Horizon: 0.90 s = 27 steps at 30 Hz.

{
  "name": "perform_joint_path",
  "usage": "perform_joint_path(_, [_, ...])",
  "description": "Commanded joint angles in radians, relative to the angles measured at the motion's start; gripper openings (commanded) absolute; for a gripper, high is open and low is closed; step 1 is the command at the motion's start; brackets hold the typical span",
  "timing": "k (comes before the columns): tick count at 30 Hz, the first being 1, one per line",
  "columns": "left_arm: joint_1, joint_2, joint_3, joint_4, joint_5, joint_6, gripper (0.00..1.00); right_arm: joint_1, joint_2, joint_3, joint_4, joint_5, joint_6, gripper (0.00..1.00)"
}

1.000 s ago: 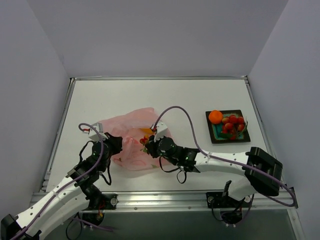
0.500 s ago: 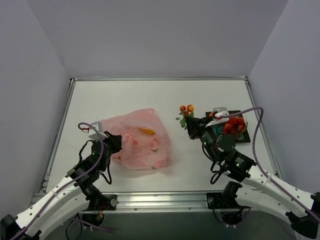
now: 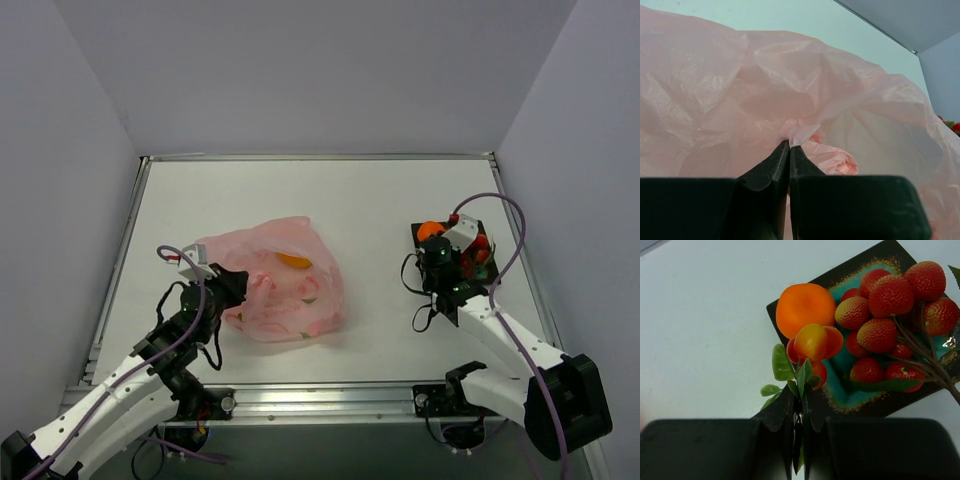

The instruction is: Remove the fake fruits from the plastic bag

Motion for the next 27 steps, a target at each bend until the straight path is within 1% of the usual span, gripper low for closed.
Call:
perform_joint_path(1, [0.009, 0.009, 0.004, 0.078, 0.045, -0.016, 0.02, -0.065, 0.045, 0.011, 0.058, -0.017, 0.016, 0.0])
perform_joint_path(4, [0.009, 0.013, -0.007, 0.093, 0.06, -0.024, 0.02, -0.105, 0.078, -0.022, 0.101, -0.091, 0.024, 0.0])
perform_joint_path(10, [0.008, 0.005, -0.016, 0.097, 0.06, -0.028, 0.02, -0.162, 0.145, -0.042, 0.121, -0.117, 0.039, 0.0])
perform_joint_path(11, [0.009, 0.005, -0.015, 0.095, 0.06, -0.028, 0.02, -0.185, 0.153, -0.042, 0.123, -0.154, 0.039, 0.01])
perform_joint_path(13, [0.009, 0.005, -0.01, 0.093, 0.059, -0.027, 0.02, -0.199, 0.167, -0.042, 0.123, -0.171, 0.041, 0.05])
perform_joint_path(14, [0.008, 0.005, -0.008, 0.093, 0.059, -0.027, 0.02, -0.205, 0.168, -0.043, 0.123, -0.173, 0.042, 0.13])
perform_joint_path(16, [0.009, 0.01, -0.004, 0.093, 0.06, -0.027, 0.02, -0.209, 0.164, -0.054, 0.123, -0.171, 0.047, 0.21])
perform_joint_path(17, [0.009, 0.012, -0.004, 0.093, 0.06, -0.027, 0.02, -0.214, 0.156, -0.06, 0.125, -0.167, 0.051, 0.3])
perform_joint_path(19, [0.009, 0.016, -0.001, 0.089, 0.062, -0.027, 0.02, -0.217, 0.129, -0.068, 0.12, -0.163, 0.056, 0.42])
perform_joint_path(20, [0.009, 0.015, 0.001, 0.087, 0.062, -0.027, 0.02, -0.217, 0.119, -0.069, 0.115, -0.162, 0.054, 0.51])
perform_joint_path(21, [0.009, 0.015, 0.002, 0.086, 0.06, -0.027, 0.02, -0.217, 0.109, -0.069, 0.103, -0.163, 0.054, 0.56])
perform_joint_path(22, [0.009, 0.016, 0.004, 0.084, 0.06, -0.027, 0.02, -0.217, 0.087, -0.068, 0.098, -0.17, 0.053, 0.57])
perform_joint_path(23, [0.009, 0.016, 0.005, 0.081, 0.06, -0.025, 0.03, -0.216, 0.073, -0.066, 0.091, -0.176, 0.051, 0.61])
perform_joint_path(25, [0.009, 0.019, 0.018, 0.069, 0.051, -0.022, 0.02, -0.211, 0.024, -0.058, 0.071, -0.209, 0.044, 0.63])
perform_joint_path(26, [0.009, 0.019, 0.022, 0.067, 0.05, -0.019, 0.02, -0.202, 0.001, -0.055, 0.062, -0.217, 0.044, 0.67])
perform_joint_path(27, [0.009, 0.021, 0.025, 0.067, 0.05, -0.016, 0.02, -0.188, -0.025, -0.049, 0.045, -0.222, 0.042, 0.68])
